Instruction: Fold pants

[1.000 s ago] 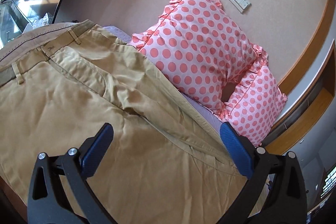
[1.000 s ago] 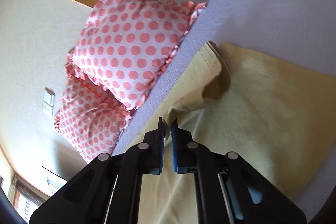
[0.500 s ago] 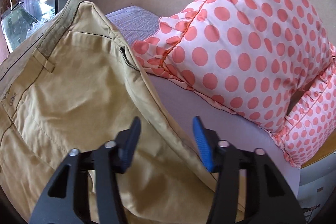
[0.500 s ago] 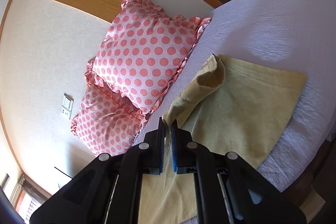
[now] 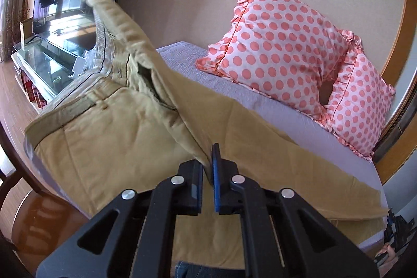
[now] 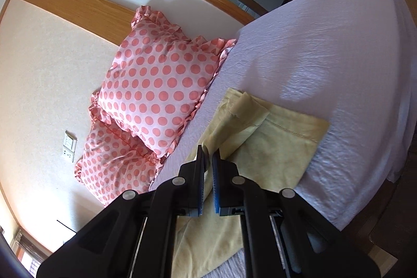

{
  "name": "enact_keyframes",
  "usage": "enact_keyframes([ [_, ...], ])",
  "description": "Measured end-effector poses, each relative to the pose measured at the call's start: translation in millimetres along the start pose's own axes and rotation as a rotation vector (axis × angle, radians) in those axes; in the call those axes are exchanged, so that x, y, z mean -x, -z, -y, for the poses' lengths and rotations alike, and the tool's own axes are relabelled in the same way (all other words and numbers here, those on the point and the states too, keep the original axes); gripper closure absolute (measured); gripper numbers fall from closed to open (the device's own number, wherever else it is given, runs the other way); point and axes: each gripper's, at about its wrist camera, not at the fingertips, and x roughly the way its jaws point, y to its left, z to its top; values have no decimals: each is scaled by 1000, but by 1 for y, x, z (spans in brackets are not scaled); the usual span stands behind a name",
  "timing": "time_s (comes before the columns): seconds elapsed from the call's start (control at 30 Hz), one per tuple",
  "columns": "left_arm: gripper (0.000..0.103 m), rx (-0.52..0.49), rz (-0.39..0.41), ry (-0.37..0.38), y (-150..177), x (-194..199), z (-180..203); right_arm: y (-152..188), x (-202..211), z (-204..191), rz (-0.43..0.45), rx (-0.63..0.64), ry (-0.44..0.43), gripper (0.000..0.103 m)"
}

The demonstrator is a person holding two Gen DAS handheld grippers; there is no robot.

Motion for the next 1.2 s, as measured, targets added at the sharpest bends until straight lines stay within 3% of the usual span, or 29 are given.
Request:
enact_keyframes([
  [0.23, 97, 69, -52, -1, 48, 7, -19, 0, 14, 6, 17, 8, 39, 97],
  [0.53, 97, 73, -60, 39, 53, 6, -26, 9, 20, 18, 2, 0, 112, 97],
  [0.63, 96, 75, -71, 52, 55, 5, -30, 10, 26, 12, 13, 43, 188, 96],
  [0.7, 92, 70, -76, 65, 58, 7, -31, 9, 33, 9, 43, 59, 236, 84],
  [0.73, 90, 70, -76, 70, 59, 8, -33, 9, 37, 7, 66, 70, 251, 67],
  [0.77, 89, 72, -75, 78, 61, 10, -34, 9, 40, 6, 85, 83, 274, 57],
  [0.8, 88, 78, -70, 87, 63, 12, -37, 9, 40, 6, 92, 96, 298, 57],
  [0.93, 83, 105, -54, 119, 72, 20, -46, 8, 35, 6, 79, 96, 304, 57],
  [1.03, 75, 136, -31, 121, 77, 27, -56, 13, 23, 3, 42, 111, 254, 58],
  [1.1, 72, 160, -21, 127, 81, 30, -64, 18, 10, 0, 8, 144, 226, 77],
  [1.13, 71, 172, -17, 128, 82, 31, -67, 20, 4, 0, -2, 154, 218, 96],
  [1.2, 68, 191, -12, 138, 84, 33, -74, 21, 0, -10, 24, 196, 177, 97],
])
